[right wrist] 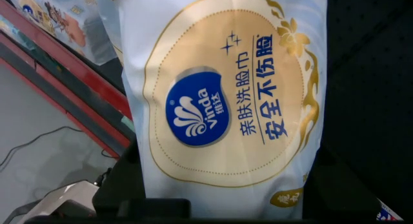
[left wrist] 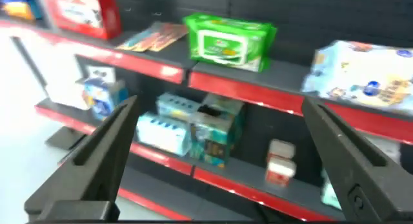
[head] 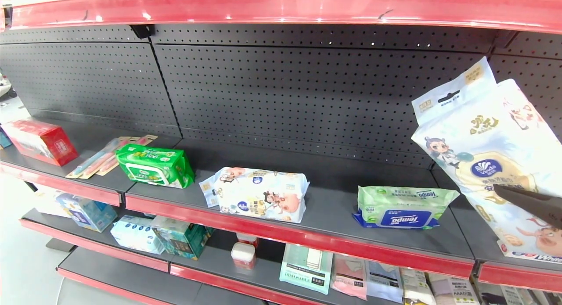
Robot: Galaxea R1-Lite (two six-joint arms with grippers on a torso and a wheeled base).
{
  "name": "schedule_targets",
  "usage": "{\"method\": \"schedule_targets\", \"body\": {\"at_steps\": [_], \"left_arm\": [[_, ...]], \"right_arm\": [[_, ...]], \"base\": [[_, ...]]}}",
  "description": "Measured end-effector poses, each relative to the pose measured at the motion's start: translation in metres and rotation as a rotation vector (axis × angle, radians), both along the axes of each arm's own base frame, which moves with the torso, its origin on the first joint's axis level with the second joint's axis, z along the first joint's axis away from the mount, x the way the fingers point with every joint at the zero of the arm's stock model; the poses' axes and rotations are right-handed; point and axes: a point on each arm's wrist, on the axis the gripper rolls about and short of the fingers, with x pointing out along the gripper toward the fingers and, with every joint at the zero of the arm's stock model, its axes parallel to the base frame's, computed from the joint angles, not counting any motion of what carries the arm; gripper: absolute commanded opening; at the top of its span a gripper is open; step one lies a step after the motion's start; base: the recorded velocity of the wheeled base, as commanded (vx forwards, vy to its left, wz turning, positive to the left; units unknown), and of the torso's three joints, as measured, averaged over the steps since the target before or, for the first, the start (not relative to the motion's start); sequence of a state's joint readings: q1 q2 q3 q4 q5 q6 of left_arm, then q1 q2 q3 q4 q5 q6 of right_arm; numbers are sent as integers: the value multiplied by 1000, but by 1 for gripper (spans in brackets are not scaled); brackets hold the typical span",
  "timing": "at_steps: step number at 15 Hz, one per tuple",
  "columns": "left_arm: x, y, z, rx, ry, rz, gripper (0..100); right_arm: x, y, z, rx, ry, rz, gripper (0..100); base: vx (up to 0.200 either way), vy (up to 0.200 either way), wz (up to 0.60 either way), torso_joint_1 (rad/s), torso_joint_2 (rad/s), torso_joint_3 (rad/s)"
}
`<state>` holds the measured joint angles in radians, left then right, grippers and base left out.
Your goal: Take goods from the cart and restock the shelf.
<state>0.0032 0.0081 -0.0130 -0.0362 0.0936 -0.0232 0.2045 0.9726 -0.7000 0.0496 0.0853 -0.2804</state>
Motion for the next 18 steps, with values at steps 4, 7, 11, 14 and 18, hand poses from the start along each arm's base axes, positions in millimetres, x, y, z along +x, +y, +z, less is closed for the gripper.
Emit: {"method": "schedule_targets", "body": {"at_steps": [4,7,11,14,18], "left_arm": [[1,-2,-7,28,45,-100,100],[1,-2,-8,29,45,-100,100],[1,-2,-8,28,45,-100,100],[1,-2,-8,28,45,-100,100],[1,-2,-8,28,45,-99,100]], "right_arm": [[1,0,-2,-4,8,2,0],[5,2,1,-15,5,10,0],[17,7,-3,-41,41,39,0],[34,14,-5,-32,25,56,0],[76,38,-18,-16,-2,120,0]], "base": [[0,0,0,0,0,0],[0,0,0,0,0,0],[0,0,0,0,0,0],[0,0,0,0,0,0],[0,0,0,0,0,0]]}}
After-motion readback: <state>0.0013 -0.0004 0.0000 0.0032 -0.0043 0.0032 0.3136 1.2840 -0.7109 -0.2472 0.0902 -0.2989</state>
